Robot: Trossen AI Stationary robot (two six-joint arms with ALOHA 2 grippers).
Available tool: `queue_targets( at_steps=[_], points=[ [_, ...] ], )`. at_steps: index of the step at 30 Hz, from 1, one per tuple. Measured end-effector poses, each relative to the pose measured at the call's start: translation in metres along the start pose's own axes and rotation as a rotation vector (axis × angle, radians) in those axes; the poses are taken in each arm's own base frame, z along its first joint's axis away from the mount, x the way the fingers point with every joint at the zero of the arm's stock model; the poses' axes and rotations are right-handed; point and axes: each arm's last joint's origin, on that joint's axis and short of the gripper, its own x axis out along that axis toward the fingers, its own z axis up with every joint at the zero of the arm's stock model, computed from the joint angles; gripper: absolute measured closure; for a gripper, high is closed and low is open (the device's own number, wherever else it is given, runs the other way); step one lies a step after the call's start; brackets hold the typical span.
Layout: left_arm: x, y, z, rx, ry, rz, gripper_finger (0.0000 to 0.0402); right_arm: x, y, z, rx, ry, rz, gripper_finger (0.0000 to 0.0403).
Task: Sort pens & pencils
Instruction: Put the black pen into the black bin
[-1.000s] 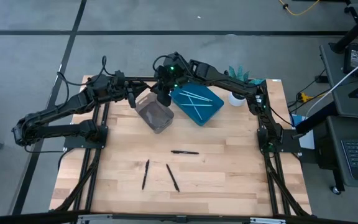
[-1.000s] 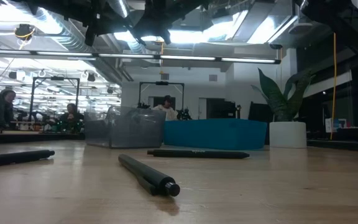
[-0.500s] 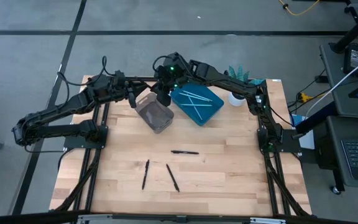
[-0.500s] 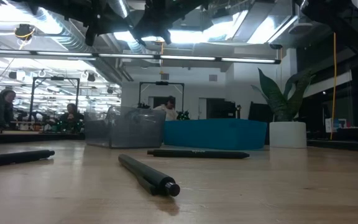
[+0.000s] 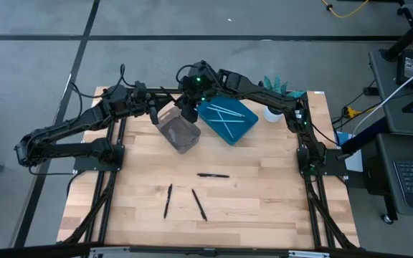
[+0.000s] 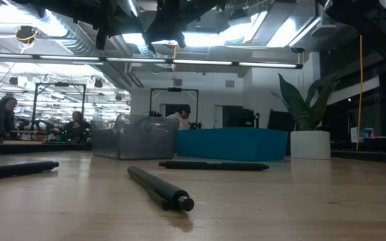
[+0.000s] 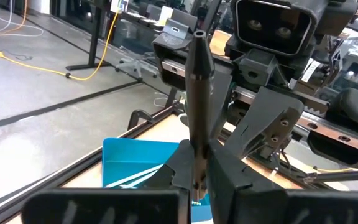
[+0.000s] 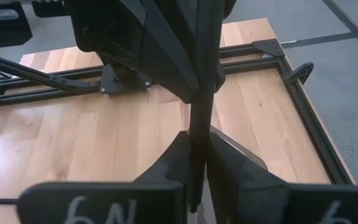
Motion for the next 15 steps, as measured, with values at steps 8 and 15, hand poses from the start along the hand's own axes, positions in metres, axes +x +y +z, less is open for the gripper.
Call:
queue_targets(
  at_steps=[8,15],
  points=[
    [-0.0001,0.0009,0.0003,0.007,-0.001,0.001,0.0370,0.0000,0.0000,-0.0001,0.000,0.000,0.000,0.0366],
    [-0.0002,0.0033,0.0011,0.000,-0.003,0.009,0.0342,0.0000,0.0000,-0.0001,0.001,0.001,0.000,0.0366]
  ],
)
